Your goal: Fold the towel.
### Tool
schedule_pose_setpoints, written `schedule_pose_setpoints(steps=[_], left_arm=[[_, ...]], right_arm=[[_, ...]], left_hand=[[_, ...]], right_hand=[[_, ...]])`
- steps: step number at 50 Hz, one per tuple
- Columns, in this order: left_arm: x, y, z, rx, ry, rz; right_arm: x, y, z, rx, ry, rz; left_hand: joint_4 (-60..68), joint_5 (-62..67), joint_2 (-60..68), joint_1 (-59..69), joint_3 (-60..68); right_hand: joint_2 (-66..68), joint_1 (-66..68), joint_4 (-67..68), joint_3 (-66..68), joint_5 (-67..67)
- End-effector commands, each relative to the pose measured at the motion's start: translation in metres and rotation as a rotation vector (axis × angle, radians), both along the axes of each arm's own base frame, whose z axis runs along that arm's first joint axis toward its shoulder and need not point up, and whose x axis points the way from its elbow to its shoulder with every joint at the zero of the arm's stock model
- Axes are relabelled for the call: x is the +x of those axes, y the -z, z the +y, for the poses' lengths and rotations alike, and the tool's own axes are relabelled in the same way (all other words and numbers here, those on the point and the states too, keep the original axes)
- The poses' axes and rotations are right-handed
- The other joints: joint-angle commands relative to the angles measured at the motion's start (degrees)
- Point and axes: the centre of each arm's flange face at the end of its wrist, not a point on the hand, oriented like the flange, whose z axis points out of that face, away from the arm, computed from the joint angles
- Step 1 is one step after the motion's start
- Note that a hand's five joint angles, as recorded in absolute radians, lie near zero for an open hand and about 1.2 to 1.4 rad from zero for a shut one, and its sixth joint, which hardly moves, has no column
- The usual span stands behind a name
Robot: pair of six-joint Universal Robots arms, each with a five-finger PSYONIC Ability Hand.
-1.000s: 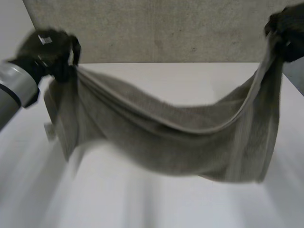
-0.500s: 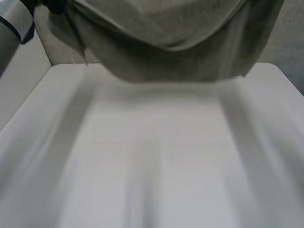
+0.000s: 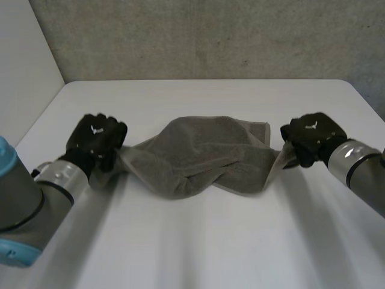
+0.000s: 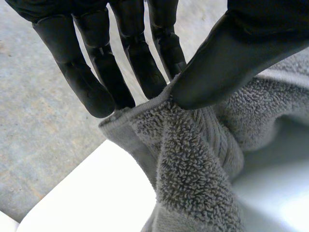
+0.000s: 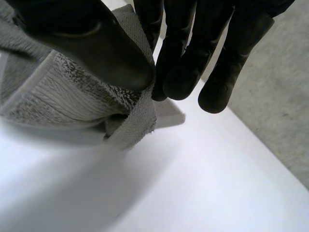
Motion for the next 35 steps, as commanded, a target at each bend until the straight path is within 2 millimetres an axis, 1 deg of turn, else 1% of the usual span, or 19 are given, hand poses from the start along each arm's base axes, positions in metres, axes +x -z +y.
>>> schedule_pose_setpoints(steps=[1, 4, 6, 7, 8, 9, 15, 20, 27, 35], left_arm=[[0.003, 0.010, 0.010, 0.004, 0.008, -0.077], [0.003, 0.010, 0.011, 0.004, 0.008, -0.077], [0.002, 0.010, 0.012, 0.006, 0.013, -0.079], [0.002, 0.010, 0.012, 0.006, 0.013, -0.079], [0.002, 0.010, 0.014, 0.011, 0.017, -0.082], [0.002, 0.011, 0.015, 0.019, 0.019, -0.085], [0.000, 0.013, 0.020, 0.038, 0.029, -0.090], [-0.006, 0.012, 0.024, 0.033, 0.055, -0.089], [-0.011, 0.013, 0.021, 0.027, 0.064, -0.089], [-0.012, 0.023, 0.016, 0.053, 0.066, -0.104]], right_arm=[[-0.003, 0.008, 0.001, 0.014, 0.009, 0.002], [-0.003, 0.008, 0.001, 0.013, 0.007, 0.001], [-0.002, 0.009, 0.001, 0.011, 0.006, 0.000], [-0.002, 0.009, 0.001, 0.011, 0.006, 0.000], [-0.002, 0.009, 0.002, 0.013, 0.006, 0.001], [-0.002, 0.010, 0.002, 0.015, 0.004, 0.003], [-0.002, 0.013, 0.001, 0.014, 0.005, 0.003], [-0.002, 0.015, 0.001, 0.023, 0.005, 0.004], [-0.002, 0.017, 0.002, 0.027, 0.004, 0.005], [-0.003, 0.021, 0.001, 0.036, 0.006, 0.009]], left_hand=[[-7.15, -15.33, -6.86, -1.69, -8.73], [-9.14, -17.32, -8.86, -3.69, -10.73], [-25.71, -33.89, -25.42, -20.26, -27.29], [-25.80, -33.97, -25.51, -20.34, -27.38], [-33.46, -41.63, -33.17, -28.00, -35.04], [-36.86, -45.04, -36.58, -31.41, -38.45], [-40.09, -48.27, -39.81, -34.64, -41.68], [-40.09, -48.27, -39.81, -34.64, -41.68], [-40.09, -48.27, -39.81, -34.64, -41.68], [-40.09, -48.27, -39.81, -34.64, -41.68]], right_hand=[[4.49, 3.40, 2.73, 2.47, 3.13], [4.49, 3.40, 2.73, 2.47, 3.13], [4.49, 3.40, 2.73, 2.47, 3.13], [4.49, 3.40, 2.73, 2.47, 3.13], [4.49, 3.40, 2.73, 2.47, 3.13], [4.49, 3.40, 2.73, 2.47, 3.13], [4.49, 3.40, 2.73, 2.47, 3.13], [4.49, 3.40, 2.73, 2.47, 3.13], [4.49, 3.40, 2.73, 2.47, 3.13], [4.49, 3.40, 2.73, 2.47, 3.13]])
